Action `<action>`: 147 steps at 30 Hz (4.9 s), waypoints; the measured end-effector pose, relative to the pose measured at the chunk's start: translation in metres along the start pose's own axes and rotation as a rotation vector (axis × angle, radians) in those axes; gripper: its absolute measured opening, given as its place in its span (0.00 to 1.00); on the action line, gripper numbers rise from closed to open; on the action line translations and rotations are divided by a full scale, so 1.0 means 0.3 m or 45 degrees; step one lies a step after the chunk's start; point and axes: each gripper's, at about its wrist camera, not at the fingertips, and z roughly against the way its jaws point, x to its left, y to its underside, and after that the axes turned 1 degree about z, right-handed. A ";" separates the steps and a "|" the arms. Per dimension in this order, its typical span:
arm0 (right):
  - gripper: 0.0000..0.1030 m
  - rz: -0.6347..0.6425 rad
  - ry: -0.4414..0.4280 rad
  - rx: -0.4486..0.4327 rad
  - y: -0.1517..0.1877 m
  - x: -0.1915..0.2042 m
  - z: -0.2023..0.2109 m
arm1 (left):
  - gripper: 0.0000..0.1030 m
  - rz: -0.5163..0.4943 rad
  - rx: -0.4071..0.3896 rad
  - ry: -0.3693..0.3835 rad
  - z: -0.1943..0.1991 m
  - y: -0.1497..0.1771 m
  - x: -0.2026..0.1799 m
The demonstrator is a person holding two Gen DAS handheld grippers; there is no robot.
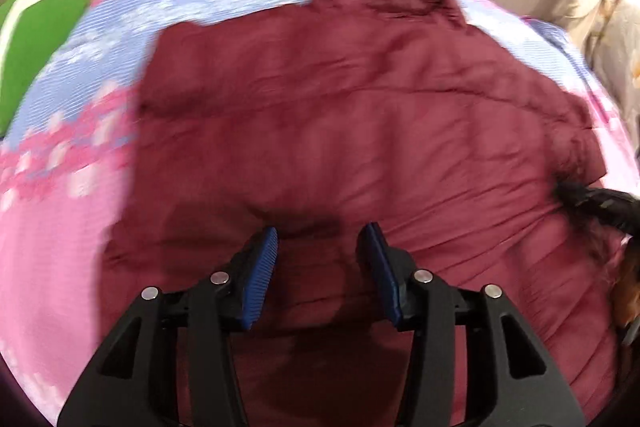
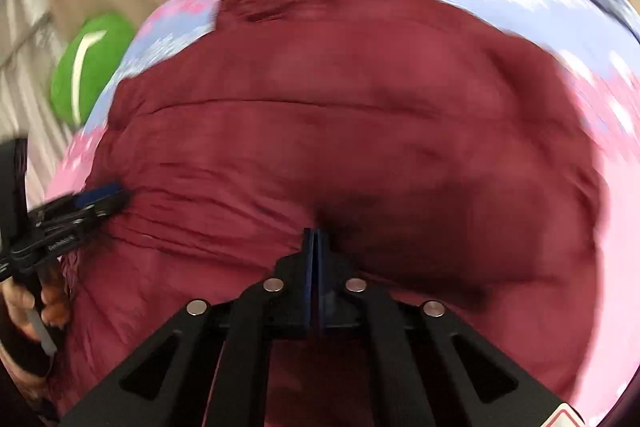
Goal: Fold large clothes
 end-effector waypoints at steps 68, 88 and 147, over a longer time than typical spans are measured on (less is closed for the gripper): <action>0.11 0.293 -0.057 0.026 -0.544 0.171 -0.336 | 0.67 -0.047 -0.017 0.017 -0.350 -0.603 -0.037; 0.00 -0.257 0.237 -0.153 -0.500 -0.280 -0.193 | 0.79 0.275 -0.033 -0.257 -0.400 -0.522 0.345; 0.08 -0.091 0.112 -0.260 -0.079 -0.101 0.178 | 0.60 0.160 -0.138 -0.159 0.105 -0.099 0.092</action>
